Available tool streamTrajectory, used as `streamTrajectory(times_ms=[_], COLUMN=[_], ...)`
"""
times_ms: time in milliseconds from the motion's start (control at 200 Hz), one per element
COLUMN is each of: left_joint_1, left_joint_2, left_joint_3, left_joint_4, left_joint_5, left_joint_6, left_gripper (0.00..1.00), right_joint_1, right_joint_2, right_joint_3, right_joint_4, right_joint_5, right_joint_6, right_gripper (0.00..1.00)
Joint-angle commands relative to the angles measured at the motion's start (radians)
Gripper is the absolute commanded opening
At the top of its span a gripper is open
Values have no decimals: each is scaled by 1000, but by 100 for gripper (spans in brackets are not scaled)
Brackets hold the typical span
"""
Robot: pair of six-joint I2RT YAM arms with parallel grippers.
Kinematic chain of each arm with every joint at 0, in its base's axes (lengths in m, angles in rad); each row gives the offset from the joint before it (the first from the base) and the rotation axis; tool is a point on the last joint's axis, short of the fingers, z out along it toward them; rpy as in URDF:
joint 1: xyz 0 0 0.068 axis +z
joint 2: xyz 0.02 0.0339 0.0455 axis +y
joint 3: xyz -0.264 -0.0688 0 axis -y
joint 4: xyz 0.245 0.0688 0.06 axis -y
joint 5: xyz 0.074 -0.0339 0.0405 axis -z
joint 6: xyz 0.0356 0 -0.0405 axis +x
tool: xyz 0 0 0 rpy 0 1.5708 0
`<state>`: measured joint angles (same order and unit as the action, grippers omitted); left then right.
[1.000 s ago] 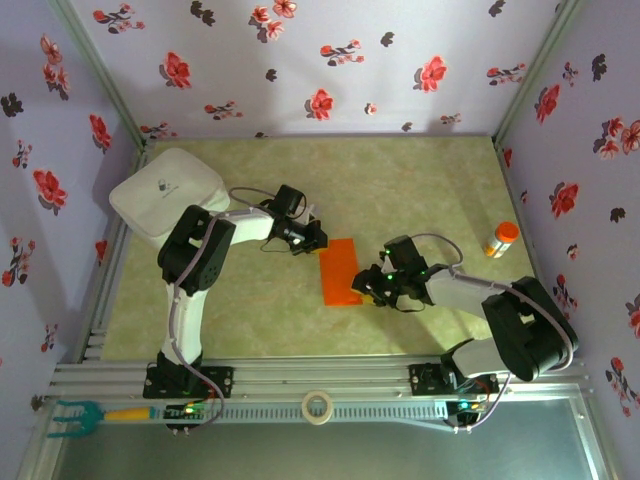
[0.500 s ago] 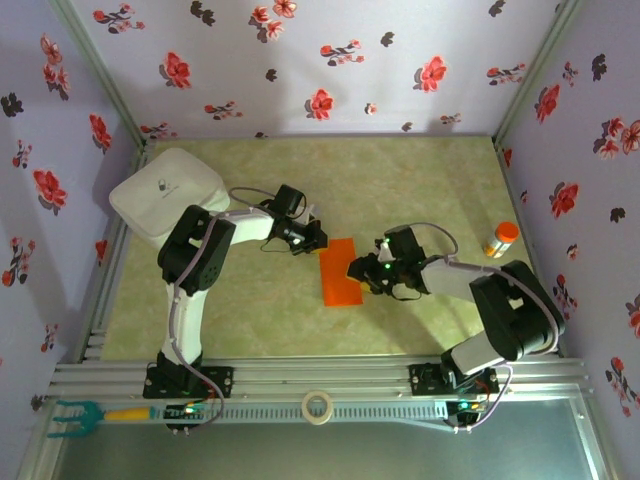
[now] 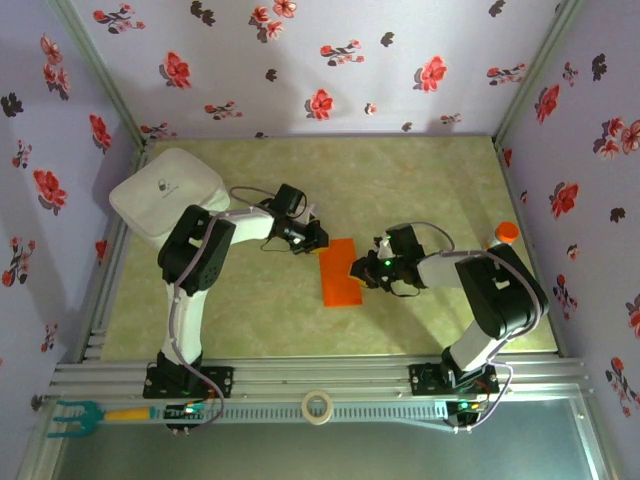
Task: Fold a paper plane with a square sheet of paper (pick it up from the middle)
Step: Fold the triangle a second time at the center of the table.
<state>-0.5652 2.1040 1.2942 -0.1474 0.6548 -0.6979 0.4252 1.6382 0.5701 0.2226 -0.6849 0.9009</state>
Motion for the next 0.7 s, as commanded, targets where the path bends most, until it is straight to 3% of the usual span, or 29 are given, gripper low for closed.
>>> streamTrajectory(times_ms=[0,90,230,360,505,695], left_joint_1=[2,1,-1,-5,-31,-166], left_joint_2=[-70,-132,-238,-339,-455,-623], left_joint_3=[39,39,-3,-106,-254,-475], left_joint_4=[-58,-69,-62,16,142,381], left_joint_5=[4,-26,-100,-163,-215,-391], left_joint_6=[34,54,85,93,97,170], left_gripper=[26,37,43,43,41,34], right_joint_1=[-6,-4,3,13,12,5], right_joint_2=[29,35,53,43,22,54], right_joint_3=[16,4,-5,-12,0,57], right_joint_4=[39,101,207,243,195,96], right_joint_5=[7,31,43,70,64,10], right_joint_6=[27,82,191,247,211,119], right_gripper=[11,5,3,4,17,21])
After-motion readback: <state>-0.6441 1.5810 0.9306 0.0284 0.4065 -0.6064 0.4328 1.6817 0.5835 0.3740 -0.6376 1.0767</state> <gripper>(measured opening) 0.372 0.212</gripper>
